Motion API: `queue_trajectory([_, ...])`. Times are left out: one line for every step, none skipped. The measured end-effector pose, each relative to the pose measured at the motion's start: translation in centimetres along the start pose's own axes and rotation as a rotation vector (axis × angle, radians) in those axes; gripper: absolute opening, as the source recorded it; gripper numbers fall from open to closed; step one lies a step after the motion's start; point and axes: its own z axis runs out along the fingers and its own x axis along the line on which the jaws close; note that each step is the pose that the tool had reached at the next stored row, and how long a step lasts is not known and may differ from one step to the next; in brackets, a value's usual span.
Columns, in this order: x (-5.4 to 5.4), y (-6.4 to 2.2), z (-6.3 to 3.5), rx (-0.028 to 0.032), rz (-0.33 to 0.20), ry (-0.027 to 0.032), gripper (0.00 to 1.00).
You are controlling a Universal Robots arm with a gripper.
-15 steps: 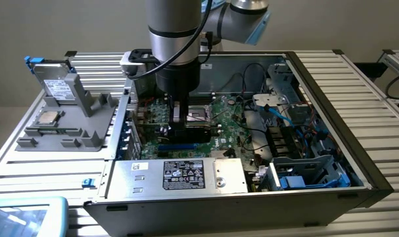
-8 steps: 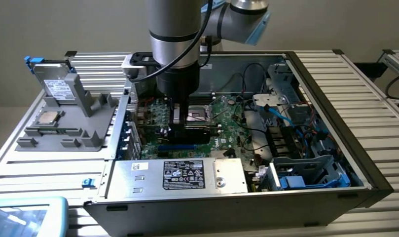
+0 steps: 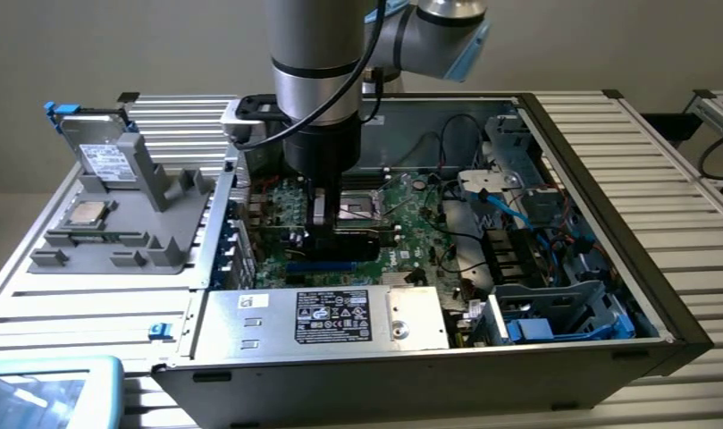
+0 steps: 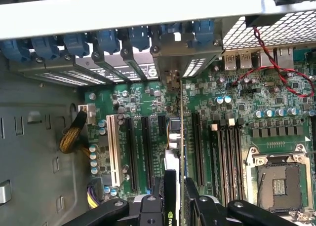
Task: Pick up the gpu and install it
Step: 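Insert the gpu into the slot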
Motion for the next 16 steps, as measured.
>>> queue_trajectory([0.01, 0.0, 0.01, -0.0006, 0.0, 0.0002, 0.28])
queue_trajectory([0.03, -0.01, 0.06, -0.0014, 0.0, 0.0001, 0.28])
queue_trajectory([0.04, -0.01, 0.17, -0.0017, 0.0, -0.0001, 0.28])
queue_trajectory([0.04, 0.0, 0.27, -0.0021, 0.0, 0.0, 0.28])
queue_trajectory([0.04, 0.0, 0.32, -0.0027, 0.0, 0.0001, 0.28])
queue_trajectory([0.04, 0.01, 0.31, -0.0041, 0.0, 0.0007, 0.28])
queue_trajectory([0.04, 0.01, 0.31, -0.0054, 0.0, 0.0008, 0.28])
queue_trajectory([0.04, 0.01, 0.31, -0.0065, 0.0, 0.0008, 0.28])
queue_trajectory([0.04, 0.01, 0.32, -0.0065, 0.0, 0.0007, 0.28])
queue_trajectory([0.04, 0.01, 0.33, -0.0065, 0.0, 0.0006, 0.28])
queue_trajectory([0.04, 0.01, 0.33, -0.0066, 0.0, 0.0006, 0.28])
queue_trajectory([0.04, -0.03, 0.33, -0.0078, -0.001, 0.0007, 0.28])
queue_trajectory([0.02, -0.13, 0.35, -0.0113, -0.001, 0.0007, 0.28])
queue_trajectory([0.01, -0.28, 0.34, -0.0175, -0.001, 0.0016, 0.28])
queue_trajectory([0.01, -0.34, 0.34, -0.0203, -0.001, 0.0019, 0.28])
queue_trajectory([0.01, -0.34, 0.34, -0.0203, -0.001, 0.0019, 0.28])
